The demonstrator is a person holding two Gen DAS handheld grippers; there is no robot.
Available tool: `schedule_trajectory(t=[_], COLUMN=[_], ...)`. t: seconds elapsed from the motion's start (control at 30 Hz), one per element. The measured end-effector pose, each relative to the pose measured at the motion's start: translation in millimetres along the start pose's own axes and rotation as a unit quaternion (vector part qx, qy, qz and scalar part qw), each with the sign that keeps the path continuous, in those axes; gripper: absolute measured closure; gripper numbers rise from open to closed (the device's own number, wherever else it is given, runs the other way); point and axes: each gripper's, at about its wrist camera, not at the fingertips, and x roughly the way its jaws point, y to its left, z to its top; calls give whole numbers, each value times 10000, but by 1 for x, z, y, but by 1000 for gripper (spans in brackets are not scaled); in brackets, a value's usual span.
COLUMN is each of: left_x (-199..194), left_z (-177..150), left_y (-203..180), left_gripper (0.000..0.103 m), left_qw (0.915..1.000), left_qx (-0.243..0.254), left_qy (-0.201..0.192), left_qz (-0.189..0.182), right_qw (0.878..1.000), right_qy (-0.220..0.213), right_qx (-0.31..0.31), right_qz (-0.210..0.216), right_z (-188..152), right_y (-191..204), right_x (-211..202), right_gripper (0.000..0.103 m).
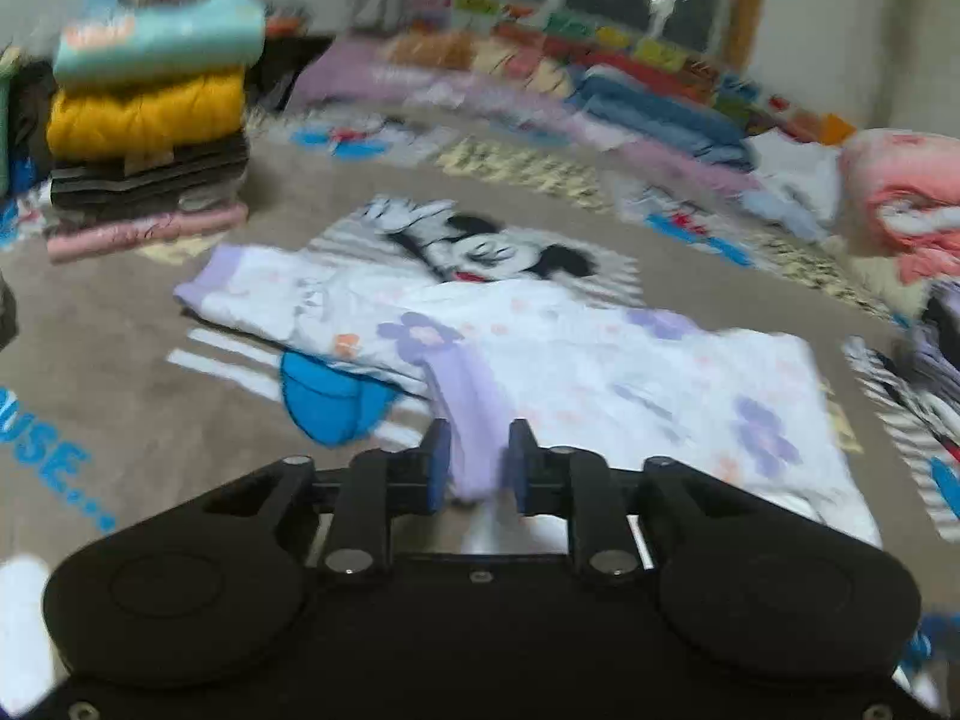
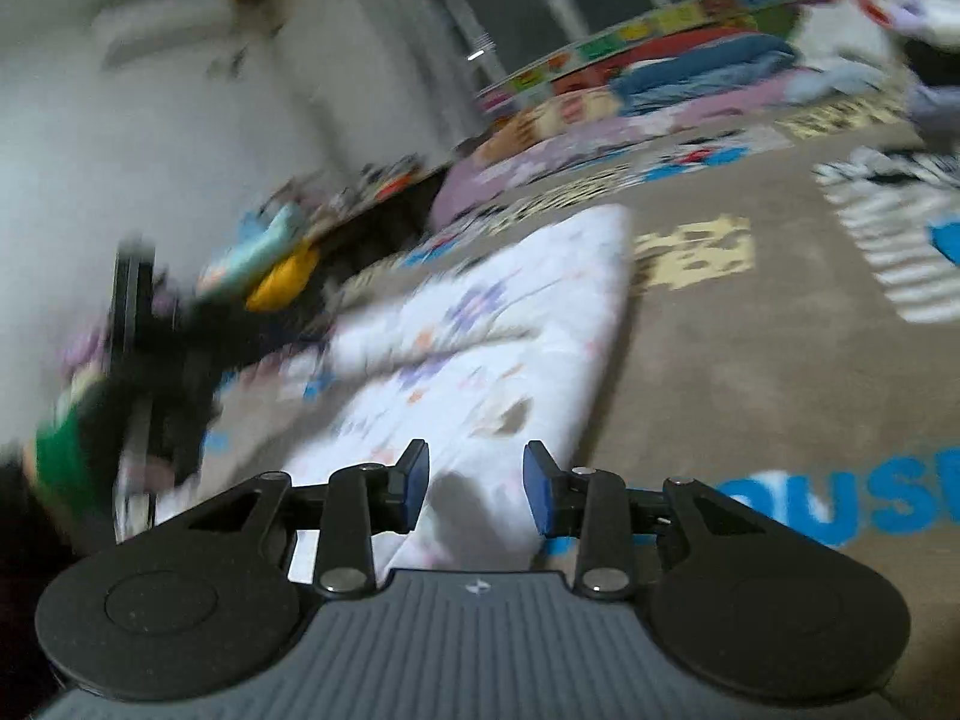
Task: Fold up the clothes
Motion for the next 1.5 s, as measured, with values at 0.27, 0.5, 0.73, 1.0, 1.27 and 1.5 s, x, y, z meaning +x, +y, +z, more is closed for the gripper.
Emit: schedule_trajectory(t=[0.27,0.5,0.73,1.0,1.27,1.5], left_x=[-44,-19,-17,-3,-17,12], left_z=[-53,-76,-79,-94,-73,-48], left_y=[-72,-101,-79,-62,-55,-111], left_gripper=[50,98,98,93,92,92], left_qw=[9598,9526,9614,9543,9537,9481], left_qx=[-399,-310,-279,-513,-454,743], left_qy=[1152,1731,1604,1591,1188,1032], left_qz=[-2530,-2482,-2216,-2477,-2727,-2915], right_qw=[9934,9928,9943,9995,9761,9741], right_qy=[-316,-361,-360,-233,1011,1091], right_qx=[1091,1133,984,52,-1917,-1972], right_qz=[-152,-154,-172,-185,176,168], right_z=[2,2,2,3,-31,-33], right_y=[-38,-39,-39,-16,46,50], right_x=[-8,-5,-12,-11,12,10], right_gripper=[66,66,66,67,70,70])
